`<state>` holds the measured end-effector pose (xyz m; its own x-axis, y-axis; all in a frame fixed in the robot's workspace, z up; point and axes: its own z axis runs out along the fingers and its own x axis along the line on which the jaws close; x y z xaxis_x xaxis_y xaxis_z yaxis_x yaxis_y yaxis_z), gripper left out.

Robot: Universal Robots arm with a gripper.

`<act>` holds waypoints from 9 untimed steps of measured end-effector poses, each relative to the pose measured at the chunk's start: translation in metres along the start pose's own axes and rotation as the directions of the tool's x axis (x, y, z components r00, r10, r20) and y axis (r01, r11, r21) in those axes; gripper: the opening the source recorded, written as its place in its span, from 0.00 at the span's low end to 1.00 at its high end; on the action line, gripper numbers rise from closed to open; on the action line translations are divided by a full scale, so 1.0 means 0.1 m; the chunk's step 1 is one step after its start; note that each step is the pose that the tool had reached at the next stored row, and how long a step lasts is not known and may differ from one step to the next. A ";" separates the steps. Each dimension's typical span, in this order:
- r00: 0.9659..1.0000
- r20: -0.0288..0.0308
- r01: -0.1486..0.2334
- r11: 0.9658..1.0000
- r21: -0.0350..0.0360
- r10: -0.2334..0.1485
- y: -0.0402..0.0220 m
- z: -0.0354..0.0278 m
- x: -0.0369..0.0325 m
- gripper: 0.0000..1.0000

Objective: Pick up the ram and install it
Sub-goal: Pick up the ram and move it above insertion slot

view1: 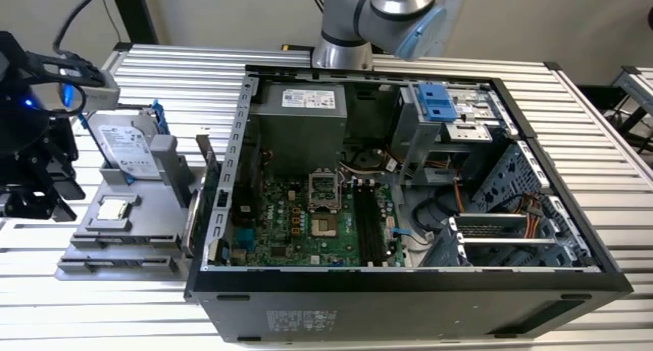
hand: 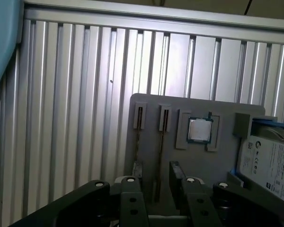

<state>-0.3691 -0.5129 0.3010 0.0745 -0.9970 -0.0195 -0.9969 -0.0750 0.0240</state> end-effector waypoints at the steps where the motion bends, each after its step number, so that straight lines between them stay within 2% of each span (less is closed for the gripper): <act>1: 1.000 0.000 0.000 1.000 0.000 0.000 -0.001 0.018 0.000 1.00; 5: 1.000 0.000 0.000 1.000 0.000 0.000 -0.004 0.092 0.010 1.00; 9: 1.000 0.000 0.000 1.000 0.000 0.000 -0.001 0.162 0.059 1.00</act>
<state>-0.3690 -0.5185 0.2846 0.0741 -0.9971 -0.0195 -0.9969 -0.0746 0.0240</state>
